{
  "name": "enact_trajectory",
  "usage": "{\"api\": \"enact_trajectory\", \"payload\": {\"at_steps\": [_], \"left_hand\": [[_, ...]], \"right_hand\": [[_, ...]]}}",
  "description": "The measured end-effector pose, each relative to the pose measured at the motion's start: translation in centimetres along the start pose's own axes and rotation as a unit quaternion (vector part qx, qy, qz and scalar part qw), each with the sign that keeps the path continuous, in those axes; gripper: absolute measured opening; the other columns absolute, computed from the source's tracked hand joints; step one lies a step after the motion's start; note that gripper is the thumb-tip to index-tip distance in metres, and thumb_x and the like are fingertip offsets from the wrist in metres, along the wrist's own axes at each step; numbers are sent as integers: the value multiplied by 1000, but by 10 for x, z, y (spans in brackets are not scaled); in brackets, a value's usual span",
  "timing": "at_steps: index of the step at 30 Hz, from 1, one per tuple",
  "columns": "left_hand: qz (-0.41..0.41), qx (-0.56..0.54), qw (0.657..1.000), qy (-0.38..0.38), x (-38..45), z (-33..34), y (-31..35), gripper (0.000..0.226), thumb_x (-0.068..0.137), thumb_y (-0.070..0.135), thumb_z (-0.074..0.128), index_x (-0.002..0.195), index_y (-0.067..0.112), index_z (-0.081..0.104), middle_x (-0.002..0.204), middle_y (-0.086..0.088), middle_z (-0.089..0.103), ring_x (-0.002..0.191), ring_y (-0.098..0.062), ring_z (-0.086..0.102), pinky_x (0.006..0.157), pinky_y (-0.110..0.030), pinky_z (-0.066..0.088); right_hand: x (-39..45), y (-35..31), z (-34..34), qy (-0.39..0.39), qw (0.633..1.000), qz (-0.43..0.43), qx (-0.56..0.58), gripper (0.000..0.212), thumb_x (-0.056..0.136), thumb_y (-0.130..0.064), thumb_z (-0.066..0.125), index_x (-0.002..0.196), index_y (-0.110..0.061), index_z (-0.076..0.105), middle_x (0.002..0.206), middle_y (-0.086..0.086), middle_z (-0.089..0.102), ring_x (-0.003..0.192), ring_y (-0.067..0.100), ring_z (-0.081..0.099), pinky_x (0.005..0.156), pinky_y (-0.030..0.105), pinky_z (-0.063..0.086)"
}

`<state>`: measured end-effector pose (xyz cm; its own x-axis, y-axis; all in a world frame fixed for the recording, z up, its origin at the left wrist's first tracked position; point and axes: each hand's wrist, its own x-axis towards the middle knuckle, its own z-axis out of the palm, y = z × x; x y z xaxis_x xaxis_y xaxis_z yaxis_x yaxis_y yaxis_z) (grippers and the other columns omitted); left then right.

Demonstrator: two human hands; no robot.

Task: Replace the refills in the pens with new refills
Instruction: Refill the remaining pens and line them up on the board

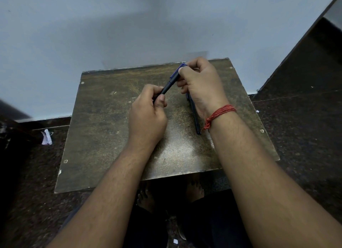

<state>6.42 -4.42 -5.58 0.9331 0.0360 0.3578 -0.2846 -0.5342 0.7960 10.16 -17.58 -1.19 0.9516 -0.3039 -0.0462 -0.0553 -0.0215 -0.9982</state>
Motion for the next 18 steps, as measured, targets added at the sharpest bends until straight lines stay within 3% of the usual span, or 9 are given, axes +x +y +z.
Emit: {"api": "enact_trajectory", "payload": {"at_steps": [11, 14, 18], "left_hand": [[20, 19, 1000, 15, -1, 2, 6, 13, 96, 14, 49, 104, 15, 60, 85, 3, 65, 80, -17, 63, 70, -40, 53], [31, 32, 999, 14, 0, 5, 7, 13, 97, 16, 49, 105, 12, 59, 88, 0, 67, 81, -21, 64, 71, -43, 52], [46, 68, 996, 19, -3, 8, 8, 10, 96, 14, 55, 104, 10, 59, 87, -3, 68, 72, -24, 61, 62, -39, 43]], "right_hand": [[-2, -1, 6, 16, 1000, -4, -8, 9, 86, -12, 59, 83, -17, 53, 89, 17, 69, 64, 15, 62, 52, 25, 45], [-8, -1, 12, -1, 995, -25, -92, 21, 86, -20, 65, 103, -18, 54, 80, 3, 65, 73, 18, 64, 65, 37, 53], [-14, -7, 14, -31, 966, -80, -245, 32, 91, -28, 67, 117, -16, 53, 79, -6, 56, 75, 13, 57, 61, 25, 42]]}}
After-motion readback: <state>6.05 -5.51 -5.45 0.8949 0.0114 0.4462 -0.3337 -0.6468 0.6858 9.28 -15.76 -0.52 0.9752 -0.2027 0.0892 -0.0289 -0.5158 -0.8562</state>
